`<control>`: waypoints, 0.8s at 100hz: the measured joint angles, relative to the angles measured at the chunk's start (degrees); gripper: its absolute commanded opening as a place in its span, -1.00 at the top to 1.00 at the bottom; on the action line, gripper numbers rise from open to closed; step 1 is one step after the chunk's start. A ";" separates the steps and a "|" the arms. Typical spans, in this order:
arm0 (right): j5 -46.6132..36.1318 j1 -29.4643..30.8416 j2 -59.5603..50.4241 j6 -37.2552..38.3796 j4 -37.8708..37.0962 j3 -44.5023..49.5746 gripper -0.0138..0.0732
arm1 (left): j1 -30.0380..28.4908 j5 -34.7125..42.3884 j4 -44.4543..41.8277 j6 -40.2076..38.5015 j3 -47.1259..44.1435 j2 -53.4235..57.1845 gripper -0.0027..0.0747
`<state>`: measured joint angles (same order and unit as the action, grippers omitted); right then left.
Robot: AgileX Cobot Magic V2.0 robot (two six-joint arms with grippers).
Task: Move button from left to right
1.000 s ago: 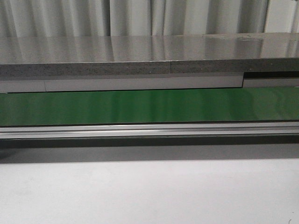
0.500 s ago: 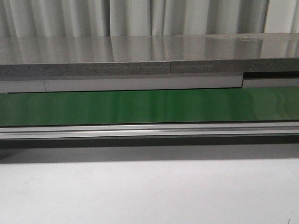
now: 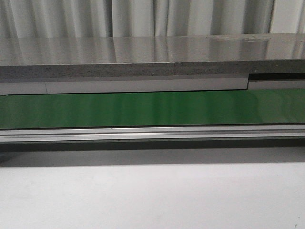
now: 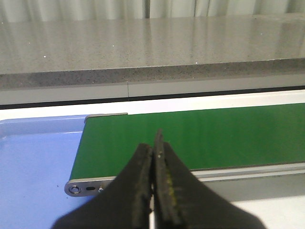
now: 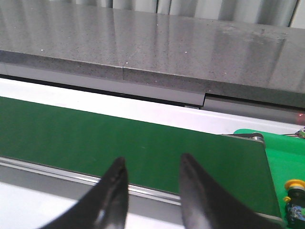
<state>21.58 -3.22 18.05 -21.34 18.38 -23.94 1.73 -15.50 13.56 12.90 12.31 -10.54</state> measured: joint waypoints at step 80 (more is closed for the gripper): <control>0.00 0.00 0.00 0.00 0.13 0.00 0.84 | 0.00 0.00 0.00 0.00 0.00 0.00 0.98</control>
<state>21.58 -3.22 18.05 -21.34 18.51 -23.94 1.73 -15.50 13.56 12.90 12.31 -10.54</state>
